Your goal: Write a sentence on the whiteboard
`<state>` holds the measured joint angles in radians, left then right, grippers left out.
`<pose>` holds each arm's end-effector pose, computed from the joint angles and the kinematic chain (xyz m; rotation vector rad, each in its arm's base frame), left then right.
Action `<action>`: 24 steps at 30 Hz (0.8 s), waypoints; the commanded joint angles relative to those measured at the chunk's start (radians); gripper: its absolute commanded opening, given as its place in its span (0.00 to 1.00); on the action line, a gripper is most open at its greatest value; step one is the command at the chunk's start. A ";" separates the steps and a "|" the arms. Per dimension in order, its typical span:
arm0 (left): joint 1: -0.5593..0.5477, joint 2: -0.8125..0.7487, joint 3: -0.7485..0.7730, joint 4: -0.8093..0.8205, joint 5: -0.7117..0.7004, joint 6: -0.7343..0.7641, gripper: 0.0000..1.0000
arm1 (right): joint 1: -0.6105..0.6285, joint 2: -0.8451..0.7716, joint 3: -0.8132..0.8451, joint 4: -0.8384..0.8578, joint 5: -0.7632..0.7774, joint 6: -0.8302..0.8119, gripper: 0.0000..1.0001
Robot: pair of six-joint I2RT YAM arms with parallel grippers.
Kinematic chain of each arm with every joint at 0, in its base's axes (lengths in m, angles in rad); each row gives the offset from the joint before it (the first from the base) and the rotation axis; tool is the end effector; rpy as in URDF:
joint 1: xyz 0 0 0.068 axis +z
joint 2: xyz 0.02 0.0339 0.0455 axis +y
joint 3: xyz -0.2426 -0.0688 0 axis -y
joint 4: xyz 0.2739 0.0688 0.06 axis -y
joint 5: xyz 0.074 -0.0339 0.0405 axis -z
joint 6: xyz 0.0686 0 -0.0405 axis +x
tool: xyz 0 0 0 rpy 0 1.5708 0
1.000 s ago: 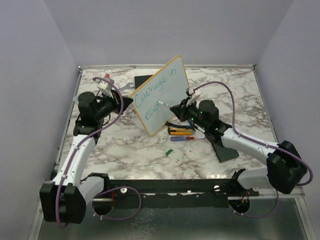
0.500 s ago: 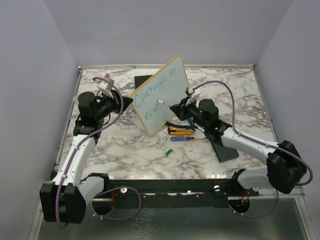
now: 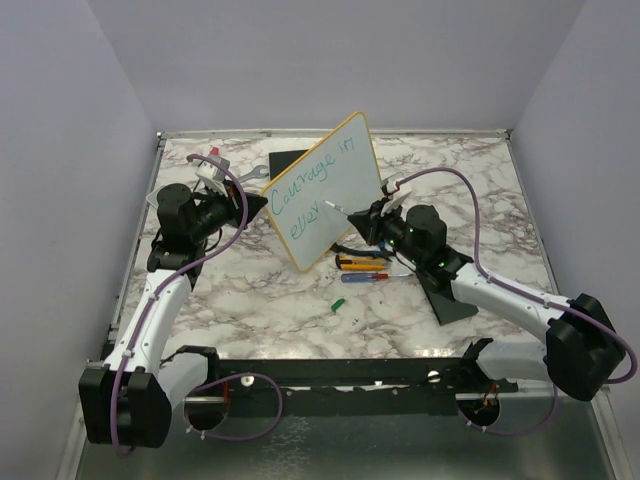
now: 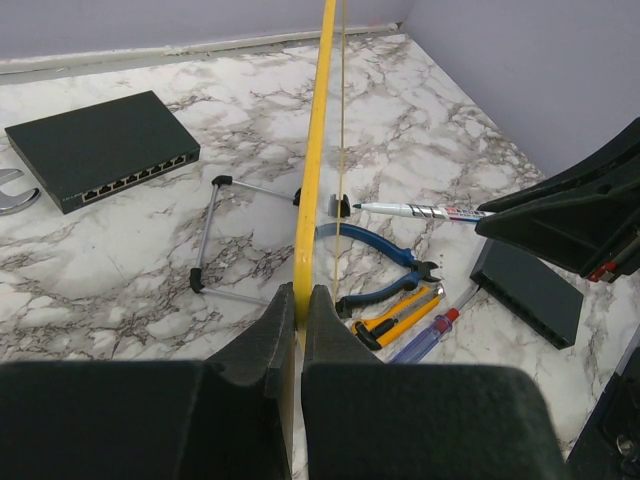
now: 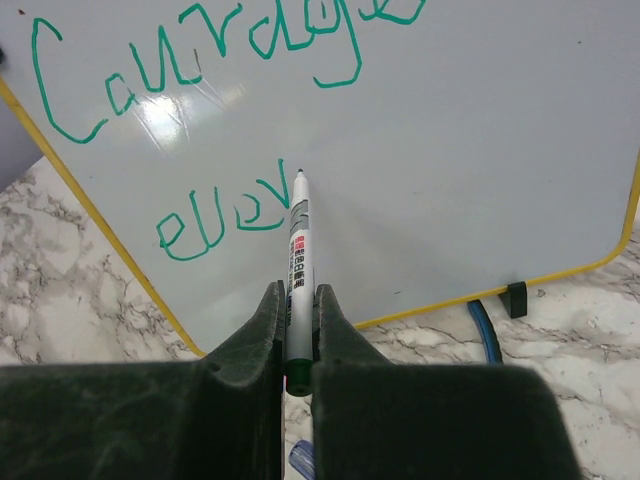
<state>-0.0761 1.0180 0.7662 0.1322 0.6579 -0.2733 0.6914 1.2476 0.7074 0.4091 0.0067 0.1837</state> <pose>0.2961 -0.0646 0.2945 0.3362 1.6987 -0.8127 0.2700 0.2229 0.2355 -0.4331 1.6897 0.6428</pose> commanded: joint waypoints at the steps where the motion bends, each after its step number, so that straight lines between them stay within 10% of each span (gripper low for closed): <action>1: -0.004 -0.016 -0.007 0.013 0.012 0.010 0.00 | -0.004 0.017 -0.005 0.027 0.000 0.007 0.01; 24: -0.004 -0.018 -0.007 0.012 0.011 0.011 0.00 | -0.004 0.085 -0.016 0.054 0.022 0.006 0.01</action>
<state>-0.0761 1.0176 0.7662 0.1303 0.6575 -0.2733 0.6914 1.3277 0.7097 0.4587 -0.0048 0.1860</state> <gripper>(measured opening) 0.020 0.064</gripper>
